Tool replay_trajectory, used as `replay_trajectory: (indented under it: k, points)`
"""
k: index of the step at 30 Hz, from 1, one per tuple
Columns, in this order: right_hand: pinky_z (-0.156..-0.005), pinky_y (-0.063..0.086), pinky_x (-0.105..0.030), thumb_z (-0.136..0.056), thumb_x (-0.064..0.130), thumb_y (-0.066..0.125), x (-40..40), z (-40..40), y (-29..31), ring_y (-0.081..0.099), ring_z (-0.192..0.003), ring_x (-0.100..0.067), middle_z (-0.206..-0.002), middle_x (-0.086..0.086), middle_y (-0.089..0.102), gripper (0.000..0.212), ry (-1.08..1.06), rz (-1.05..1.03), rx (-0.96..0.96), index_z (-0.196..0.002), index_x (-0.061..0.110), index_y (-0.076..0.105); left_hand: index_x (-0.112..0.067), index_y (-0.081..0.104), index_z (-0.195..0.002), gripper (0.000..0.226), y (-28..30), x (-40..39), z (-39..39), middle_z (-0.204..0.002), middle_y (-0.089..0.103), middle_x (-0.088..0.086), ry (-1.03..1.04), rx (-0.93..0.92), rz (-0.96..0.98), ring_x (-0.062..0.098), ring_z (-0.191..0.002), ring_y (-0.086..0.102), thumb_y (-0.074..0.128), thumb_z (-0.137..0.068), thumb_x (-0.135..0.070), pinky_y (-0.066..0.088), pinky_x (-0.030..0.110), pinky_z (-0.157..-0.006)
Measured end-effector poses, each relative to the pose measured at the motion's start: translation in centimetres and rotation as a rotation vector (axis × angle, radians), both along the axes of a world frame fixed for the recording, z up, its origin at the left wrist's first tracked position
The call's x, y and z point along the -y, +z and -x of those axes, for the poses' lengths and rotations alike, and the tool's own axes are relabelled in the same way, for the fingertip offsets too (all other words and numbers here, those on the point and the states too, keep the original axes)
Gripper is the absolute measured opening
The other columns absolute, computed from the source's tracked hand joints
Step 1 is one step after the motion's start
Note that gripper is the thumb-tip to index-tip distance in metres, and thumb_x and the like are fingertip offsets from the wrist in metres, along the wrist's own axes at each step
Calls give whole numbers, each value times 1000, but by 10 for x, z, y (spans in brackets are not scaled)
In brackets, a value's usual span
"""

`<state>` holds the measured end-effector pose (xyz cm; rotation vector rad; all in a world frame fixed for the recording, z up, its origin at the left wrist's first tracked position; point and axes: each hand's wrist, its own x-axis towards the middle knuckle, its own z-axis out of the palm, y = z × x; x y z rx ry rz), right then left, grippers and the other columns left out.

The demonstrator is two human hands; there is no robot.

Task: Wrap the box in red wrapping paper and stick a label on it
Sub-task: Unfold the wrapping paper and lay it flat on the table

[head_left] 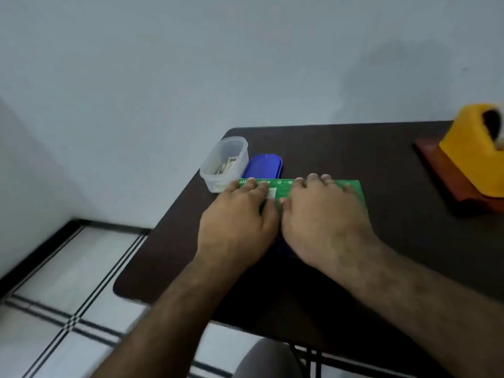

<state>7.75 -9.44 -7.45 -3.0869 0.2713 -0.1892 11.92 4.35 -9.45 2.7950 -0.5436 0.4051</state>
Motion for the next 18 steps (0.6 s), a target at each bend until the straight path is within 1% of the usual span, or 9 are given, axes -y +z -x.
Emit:
replay_trajectory:
  k: [2,4,6,9,10,12,14,16,18]
  points:
    - [-115,33,-66,-105,51,31,-5,11,-3,42,-144,-44,-155,-6,51,59,-82,-11,62,-152,21,50,-26,68,-138,51,-5,-5,3,-146,64,-5,-40,47,-6,19,-140,53,36,-106,-48,51,41,-100]
    - [-111,33,-73,-105,57,29,-12,22,-1,39,-144,-46,-155,0,50,56,-146,-73,84,-151,33,51,-21,73,-122,47,-8,-9,5,-128,71,2,-66,75,25,25,-123,60,36,-106,-45,51,41,-88]
    - [-106,45,-64,-104,61,27,-17,32,-4,46,-137,-43,-148,1,56,57,-181,-71,116,-146,36,55,-18,74,-111,42,-8,-14,12,-113,71,7,-81,74,89,28,-110,62,40,-106,-42,48,40,-79]
    - [-90,56,-43,-101,64,32,-21,43,-12,64,-113,-34,-119,-3,73,57,-167,-77,236,-122,28,70,-17,76,-107,42,-11,-19,21,-105,72,9,-82,81,159,31,-106,64,42,-106,-42,49,40,-78]
    - [-82,56,-38,-102,64,35,-25,54,-12,68,-105,-32,-109,-3,75,55,-164,-77,290,-114,26,73,-17,77,-107,43,-9,-26,30,-106,73,10,-90,90,181,31,-106,65,42,-106,-42,51,40,-79]
    - [-69,50,-34,-103,64,38,-25,64,-15,71,-90,-28,-91,-1,74,56,-161,-63,375,-102,23,75,-15,78,-103,45,-9,-31,36,-101,75,13,-119,132,210,34,-101,67,41,-107,-41,55,42,-79]
    - [-61,41,-31,-104,66,35,-32,78,-21,67,-76,-24,-75,2,65,60,-181,-32,434,-88,20,72,-10,75,-97,44,-9,-40,46,-94,74,17,-163,170,200,40,-91,69,42,-109,-35,57,47,-75]
    - [-60,37,-30,-104,66,31,-39,83,-28,65,-74,-23,-75,4,64,63,-195,-38,463,-84,20,70,-8,73,-100,39,-11,-43,51,-95,74,19,-203,181,194,42,-88,69,43,-110,-31,56,47,-74]
    - [-61,40,-30,-105,64,28,-43,83,-29,67,-77,-23,-80,3,68,65,-209,-16,486,-88,22,74,-12,71,-107,38,-8,-46,56,-101,74,15,-170,158,212,37,-91,69,40,-111,-33,54,41,-73]
